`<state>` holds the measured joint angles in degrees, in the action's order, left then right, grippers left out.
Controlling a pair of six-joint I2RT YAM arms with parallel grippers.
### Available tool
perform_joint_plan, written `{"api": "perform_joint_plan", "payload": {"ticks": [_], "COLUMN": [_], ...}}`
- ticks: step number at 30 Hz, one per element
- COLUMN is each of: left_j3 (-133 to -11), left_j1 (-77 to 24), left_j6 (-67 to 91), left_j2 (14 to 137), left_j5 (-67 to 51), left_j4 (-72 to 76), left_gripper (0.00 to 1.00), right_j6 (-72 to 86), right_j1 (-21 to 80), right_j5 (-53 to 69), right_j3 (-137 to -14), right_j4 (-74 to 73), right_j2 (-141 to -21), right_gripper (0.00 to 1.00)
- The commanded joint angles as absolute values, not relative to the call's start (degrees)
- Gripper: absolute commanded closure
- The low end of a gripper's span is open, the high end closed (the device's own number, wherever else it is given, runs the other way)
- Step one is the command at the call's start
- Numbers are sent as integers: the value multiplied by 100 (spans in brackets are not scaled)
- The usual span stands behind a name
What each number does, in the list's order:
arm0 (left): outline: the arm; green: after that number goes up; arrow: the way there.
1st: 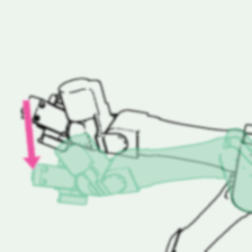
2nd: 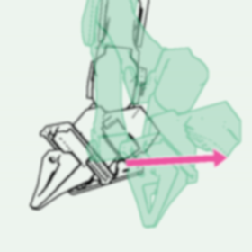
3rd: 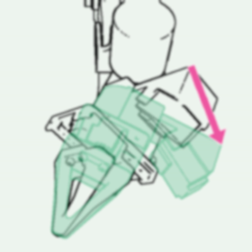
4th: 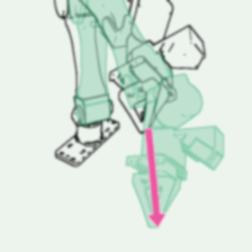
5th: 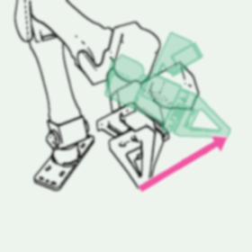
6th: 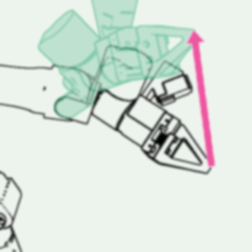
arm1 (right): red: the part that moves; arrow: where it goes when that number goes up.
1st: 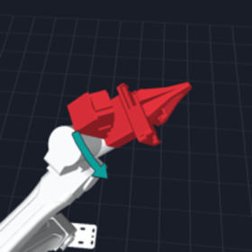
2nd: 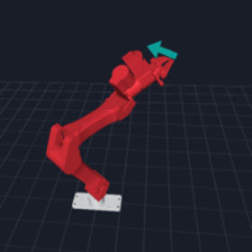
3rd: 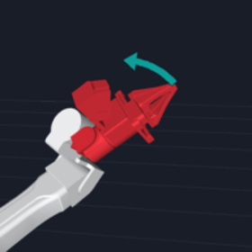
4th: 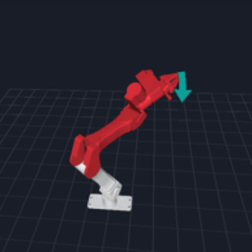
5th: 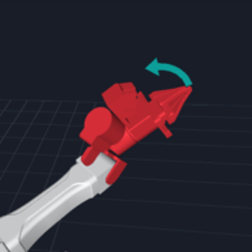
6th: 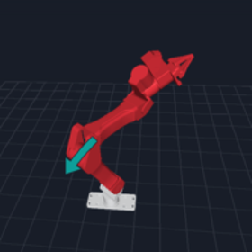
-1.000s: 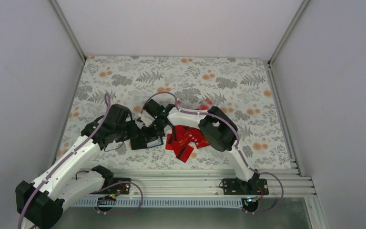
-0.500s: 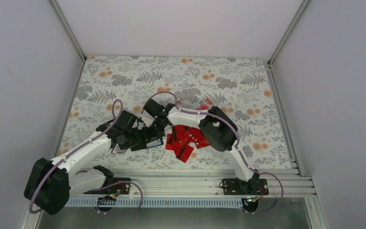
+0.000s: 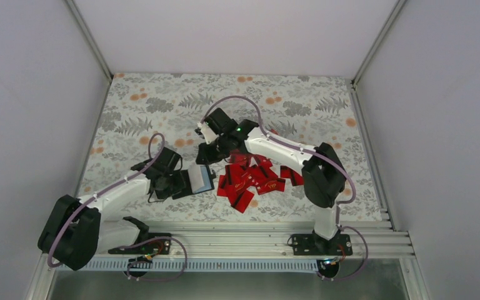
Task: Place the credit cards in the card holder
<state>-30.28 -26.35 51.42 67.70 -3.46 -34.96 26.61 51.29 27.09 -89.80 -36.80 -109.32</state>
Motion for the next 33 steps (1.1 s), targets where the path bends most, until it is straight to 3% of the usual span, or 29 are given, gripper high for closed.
{"api": "perform_joint_plan", "payload": {"ticks": [1,17,33], "left_j3": [-2817,-2813,-3748], "left_j1": [-2559,-2542,-2548], "left_j6": [5080,5004,4875], "left_j2": [6847,6717,5800], "left_j5": [-461,-621,-450], "left_j4": [-3279,-3227,-4035], "left_gripper": [96,97,96], "right_j6": [2744,2602,2454], "right_j1": [5064,5161,5399], "right_j5": [2124,2980,4159], "right_j3": [-8754,-8999,-9796], "right_j4": [-3991,-3736,-3458], "right_j2": [-11324,-12102,-12774], "right_gripper": [89,89,88]}}
